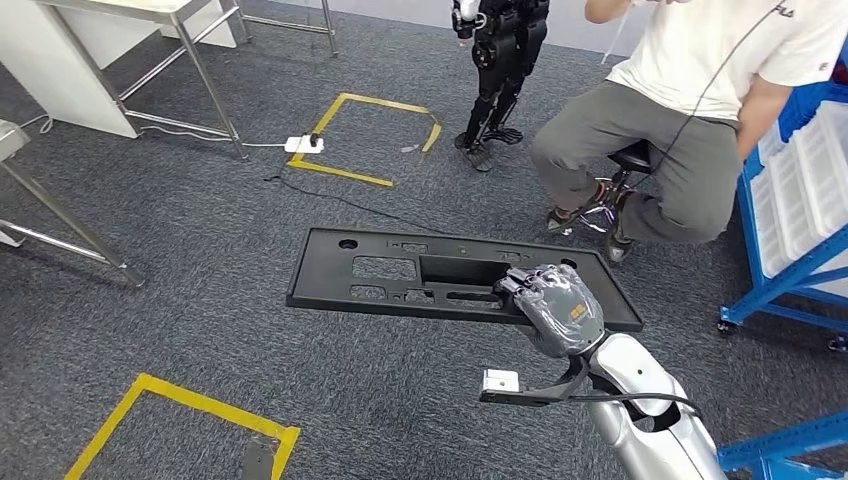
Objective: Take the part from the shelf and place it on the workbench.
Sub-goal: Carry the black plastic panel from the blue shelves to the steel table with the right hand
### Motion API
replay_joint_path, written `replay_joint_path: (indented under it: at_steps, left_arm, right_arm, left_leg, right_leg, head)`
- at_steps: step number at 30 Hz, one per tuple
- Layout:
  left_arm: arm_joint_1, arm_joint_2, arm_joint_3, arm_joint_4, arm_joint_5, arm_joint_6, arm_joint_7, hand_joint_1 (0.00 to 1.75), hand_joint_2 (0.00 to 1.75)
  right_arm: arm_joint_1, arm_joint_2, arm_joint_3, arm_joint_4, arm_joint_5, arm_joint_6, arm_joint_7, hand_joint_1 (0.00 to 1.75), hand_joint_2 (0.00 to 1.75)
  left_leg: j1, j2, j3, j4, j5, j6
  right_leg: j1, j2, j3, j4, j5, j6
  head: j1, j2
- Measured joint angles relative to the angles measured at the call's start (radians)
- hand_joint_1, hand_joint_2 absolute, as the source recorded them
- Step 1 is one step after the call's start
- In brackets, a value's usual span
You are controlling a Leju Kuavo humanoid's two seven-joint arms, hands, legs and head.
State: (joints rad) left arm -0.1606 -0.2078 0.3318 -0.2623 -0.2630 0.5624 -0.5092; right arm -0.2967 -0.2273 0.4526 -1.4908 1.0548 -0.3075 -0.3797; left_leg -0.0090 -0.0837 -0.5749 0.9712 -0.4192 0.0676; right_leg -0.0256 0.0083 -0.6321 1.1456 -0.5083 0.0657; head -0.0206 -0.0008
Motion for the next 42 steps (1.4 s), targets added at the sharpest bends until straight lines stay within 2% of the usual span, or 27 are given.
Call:
replay_joint_path:
  at_steps: [1,2,4,6,8,10,11,12,13,14,15,17,19,21,23,25,27,28,29,31,32,34,36,37,39,40,42]
  left_arm:
    - [-0.002,-0.003,0.0,0.0,-0.002,0.001,-0.001,0.0,1.75]
    - [-0.004,-0.006,0.0,0.0,-0.004,0.001,0.0,0.0,1.75]
    - [-0.004,-0.009,0.0,0.0,-0.008,0.0,0.002,0.0,1.75]
    - [-0.001,-0.009,0.0,0.0,-0.008,0.0,0.003,0.0,1.75]
    - [0.0,-0.008,0.0,0.0,-0.008,0.0,0.003,0.0,1.75]
    - [-0.002,-0.008,0.0,0.0,-0.009,0.0,0.003,0.0,1.75]
    - [-0.002,-0.009,0.0,0.0,-0.009,0.0,0.003,0.0,1.75]
    - [-0.002,-0.009,0.0,0.0,-0.009,0.0,0.003,0.0,1.75]
    - [0.0,-0.009,0.001,0.0,-0.009,0.001,0.002,0.0,1.75]
    - [0.0,-0.009,0.001,0.0,-0.009,0.004,0.001,0.0,1.75]
    - [0.001,-0.008,0.001,0.0,-0.01,0.008,-0.002,0.0,1.75]
    - [-0.001,-0.008,0.001,-0.001,-0.012,0.019,-0.01,0.0,1.75]
    - [-0.002,-0.008,0.001,0.0,-0.017,0.024,-0.014,0.0,1.75]
    - [-0.002,-0.008,0.002,0.0,-0.019,0.025,-0.015,0.0,1.75]
    - [-0.003,-0.008,0.002,-0.001,-0.018,0.027,-0.012,0.0,1.75]
    - [-0.006,-0.01,0.003,0.0,-0.018,0.031,0.004,0.0,1.75]
    - [-0.005,-0.009,0.003,0.0,-0.014,0.03,0.014,0.0,1.75]
    - [-0.003,-0.008,0.004,0.0,-0.01,0.028,0.011,0.0,1.75]
    - [-0.001,-0.007,0.005,0.0,-0.006,0.027,0.008,0.0,1.75]
    - [-0.001,-0.007,0.006,0.0,-0.003,0.026,0.004,0.0,1.75]
    - [-0.002,-0.007,0.007,0.0,-0.003,0.026,0.005,0.0,1.75]
    - [-0.003,-0.006,0.007,0.0,-0.003,0.025,0.006,0.0,1.75]
    - [-0.002,-0.005,0.007,0.0,-0.004,0.024,0.007,0.0,1.75]
    - [-0.002,-0.004,0.007,0.001,-0.004,0.023,0.007,0.0,1.75]
    - [-0.005,-0.004,0.007,0.001,-0.005,0.023,0.007,0.0,1.75]
    - [-0.008,-0.005,0.007,0.001,-0.006,0.023,0.008,0.0,1.75]
    - [-0.011,-0.005,0.007,0.001,-0.007,0.023,0.009,0.0,1.75]
  right_arm:
    - [-0.002,0.0,0.0,0.0,0.002,0.0,0.002,1.73,1.75]
    - [-0.002,0.001,0.0,0.0,0.003,0.0,0.004,1.73,1.75]
    - [0.001,0.003,0.002,-0.002,0.01,-0.002,0.007,1.73,1.75]
    - [0.004,0.006,0.003,-0.003,0.017,-0.002,0.009,1.73,1.75]
    - [0.003,0.011,0.004,-0.005,0.021,-0.002,0.01,1.73,1.75]
    - [0.004,0.014,0.005,-0.006,0.022,-0.002,0.01,1.73,1.75]
    - [0.006,0.014,0.005,-0.006,0.023,-0.002,0.01,1.73,1.75]
    - [0.007,0.015,0.006,-0.006,0.023,-0.002,0.01,1.73,1.75]
    - [0.007,0.016,0.007,-0.006,0.023,-0.002,0.01,1.73,1.75]
    - [0.008,0.018,0.007,-0.006,0.024,-0.002,0.01,1.73,1.75]
    - [0.007,0.02,0.008,-0.006,0.025,-0.002,0.01,1.73,1.75]
    - [0.003,0.025,0.008,-0.006,0.028,-0.002,0.01,1.73,1.75]
    - [-0.001,0.028,0.008,-0.006,0.031,-0.001,0.01,1.73,1.75]
    - [-0.005,0.031,0.008,-0.006,0.032,0.0,0.01,1.73,1.75]
    - [-0.012,0.032,0.008,-0.005,0.033,0.001,0.01,1.73,1.75]
    - [-0.018,0.031,0.007,-0.001,0.032,0.003,0.01,1.73,1.75]
    - [-0.022,0.028,0.007,0.006,0.03,0.005,0.009,1.73,1.75]
    - [-0.024,0.027,0.007,0.011,0.029,0.006,0.009,1.73,1.75]
    - [-0.029,0.027,0.007,0.015,0.027,0.007,0.008,1.73,1.75]
    - [-0.042,0.026,0.008,0.024,0.024,0.009,0.006,1.73,1.75]
    - [-0.049,0.027,0.009,0.028,0.023,0.01,0.005,1.73,1.75]
    - [-0.058,0.03,0.012,0.035,0.023,0.012,0.004,1.73,1.75]
    - [-0.062,0.034,0.015,0.042,0.026,0.014,0.003,1.73,1.75]
    - [-0.065,0.037,0.016,0.045,0.029,0.013,0.003,1.73,1.75]
    - [-0.071,0.042,0.016,0.051,0.033,0.012,0.003,1.73,1.75]
    - [-0.074,0.043,0.016,0.053,0.034,0.012,0.004,1.73,1.75]
    - [-0.075,0.044,0.017,0.059,0.037,0.011,0.004,1.73,1.75]
  left_leg:
    - [0.002,-0.014,-0.003,0.008,-0.005,-0.007]
    - [0.003,-0.025,-0.007,0.016,-0.009,-0.014]
    - [0.003,-0.042,-0.018,0.023,-0.01,-0.026]
    - [0.006,-0.045,-0.026,0.027,-0.011,-0.034]
    - [0.007,0.006,-0.051,0.076,-0.042,-0.043]
    - [0.009,0.063,-0.117,0.204,-0.106,-0.051]
    - [0.012,0.073,-0.155,0.275,-0.133,-0.054]
    - [0.013,0.076,-0.182,0.32,-0.143,-0.055]
    - [0.013,0.078,-0.19,0.329,-0.133,-0.055]
    - [0.013,0.081,-0.177,0.296,-0.106,-0.053]
    - [0.012,0.092,-0.144,0.229,-0.069,-0.048]
    - [0.003,0.139,-0.072,0.092,-0.018,-0.037]
    - [-0.008,0.16,-0.047,0.039,-0.009,-0.03]
    - [-0.008,0.134,-0.046,0.032,-0.006,-0.023]
    - [-0.002,0.109,-0.036,0.02,0.001,-0.013]
    - [0.001,0.084,-0.03,0.015,0.004,-0.006]
    - [0.001,0.055,-0.03,0.015,0.004,-0.004]
    - [0.001,0.039,-0.029,0.016,0.003,-0.004]
    - [0.001,0.024,-0.029,0.017,0.003,-0.005]
    - [0.003,-0.005,-0.028,0.023,0.0,-0.01]
    - [0.003,-0.018,-0.029,0.028,-0.004,-0.015]
    - [0.002,-0.035,-0.036,0.034,-0.007,-0.026]
    - [0.004,-0.046,-0.042,0.034,-0.006,-0.035]
    - [0.004,-0.037,-0.045,0.041,-0.012,-0.04]
    - [0.003,0.012,-0.075,0.105,-0.051,-0.05]
    - [0.004,0.043,-0.106,0.169,-0.082,-0.055]
    - [0.009,0.072,-0.178,0.301,-0.134,-0.061]
  right_leg:
    - [-0.003,0.018,0.031,-0.067,0.025,0.008]
    - [-0.004,0.033,0.056,-0.117,0.042,0.009]
    - [0.0,0.045,0.07,-0.142,0.045,-0.006]
    - [0.0,0.029,0.071,-0.144,0.048,-0.023]
    - [-0.002,0.011,0.074,-0.148,0.049,-0.039]
    - [0.002,-0.011,0.076,-0.15,0.046,-0.052]
    - [0.005,-0.024,0.077,-0.15,0.044,-0.055]
    - [0.006,-0.037,0.077,-0.15,0.042,-0.057]
    - [0.008,-0.049,0.078,-0.15,0.04,-0.058]
    - [0.009,-0.061,0.08,-0.15,0.039,-0.06]
    - [0.01,-0.071,0.083,-0.15,0.036,-0.06]
    - [0.017,-0.089,0.089,-0.149,0.029,-0.056]
    - [0.023,-0.107,0.092,-0.15,0.024,-0.048]
    - [0.026,-0.122,0.094,-0.151,0.018,-0.04]
    - [0.025,-0.088,0.083,-0.115,-0.003,-0.035]
    - [0.02,-0.033,0.026,0.004,-0.05,-0.039]
    - [0.016,-0.015,-0.048,0.132,-0.089,-0.038]
    - [0.015,-0.014,-0.066,0.152,-0.086,-0.031]
    - [0.013,-0.012,-0.062,0.129,-0.066,-0.021]
    - [0.004,0.008,-0.009,-0.01,0.002,0.0]
    - [0.001,0.021,0.021,-0.076,0.03,0.003]
    - [0.0,0.035,0.048,-0.135,0.051,-0.007]
    - [0.002,0.019,0.05,-0.137,0.054,-0.024]
    - [0.001,0.011,0.052,-0.139,0.055,-0.031]
    - [-0.003,-0.006,0.056,-0.143,0.055,-0.046]
    - [-0.001,-0.015,0.058,-0.143,0.054,-0.051]
    - [0.003,-0.036,0.059,-0.143,0.051,-0.057]
  head:
    - [0.002,0.0]
    - [0.003,0.0]
    - [0.004,0.0]
    - [0.001,0.0]
    - [-0.004,0.0]
    - [-0.009,0.0]
    - [-0.009,0.0]
    - [-0.009,0.0]
    - [-0.01,0.0]
    - [-0.01,0.0]
    - [-0.01,0.0]
    - [-0.009,0.0]
    - [-0.008,0.0]
    - [-0.007,0.0]
    - [-0.006,0.0]
    - [-0.001,0.0]
    - [0.001,0.0]
    - [0.002,0.0]
    - [0.001,0.0]
    - [0.002,0.0]
    - [0.002,0.0]
    - [0.002,0.0]
    - [0.0,0.0]
    - [-0.001,0.0]
    - [-0.007,0.0]
    - [-0.009,0.0]
    - [-0.011,0.0]
